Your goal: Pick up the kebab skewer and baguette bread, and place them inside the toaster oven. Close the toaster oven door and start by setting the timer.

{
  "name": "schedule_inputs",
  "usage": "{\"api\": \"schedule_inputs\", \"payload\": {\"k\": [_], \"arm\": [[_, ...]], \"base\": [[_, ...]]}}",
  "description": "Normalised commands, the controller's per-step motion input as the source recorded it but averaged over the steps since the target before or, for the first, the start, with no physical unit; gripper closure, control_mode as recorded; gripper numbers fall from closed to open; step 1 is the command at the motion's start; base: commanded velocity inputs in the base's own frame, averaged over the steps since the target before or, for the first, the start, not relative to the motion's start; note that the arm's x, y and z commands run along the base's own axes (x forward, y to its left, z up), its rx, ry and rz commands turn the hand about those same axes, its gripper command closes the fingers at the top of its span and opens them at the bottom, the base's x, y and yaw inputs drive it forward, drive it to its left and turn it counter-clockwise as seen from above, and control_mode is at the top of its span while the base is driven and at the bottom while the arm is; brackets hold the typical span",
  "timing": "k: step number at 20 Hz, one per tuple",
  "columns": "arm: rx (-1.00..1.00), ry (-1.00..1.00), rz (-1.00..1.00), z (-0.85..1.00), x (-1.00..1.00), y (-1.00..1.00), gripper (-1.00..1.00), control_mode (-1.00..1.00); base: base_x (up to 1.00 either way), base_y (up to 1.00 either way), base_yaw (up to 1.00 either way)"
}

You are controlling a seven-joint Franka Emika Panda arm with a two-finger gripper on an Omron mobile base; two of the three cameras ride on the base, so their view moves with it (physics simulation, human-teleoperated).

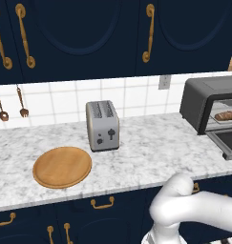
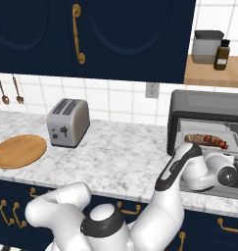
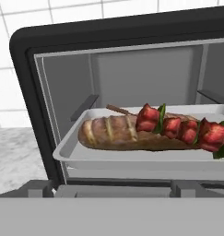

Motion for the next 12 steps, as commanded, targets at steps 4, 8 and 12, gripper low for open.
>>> {"api": "schedule_inputs", "payload": {"k": [4,8,12], "arm": [[0.00,0.00,0.00,-0.06,0.19,-0.18,-1.00,-1.00],[0.00,0.00,-0.07,-0.05,0.16,-0.03,-1.00,-1.00],[-0.01,0.00,-0.11,-0.07,0.18,0.00,-1.00,-1.00]], "base": [[0.00,0.00,0.00],[0.00,0.00,0.00],[0.00,0.00,0.00]]}}
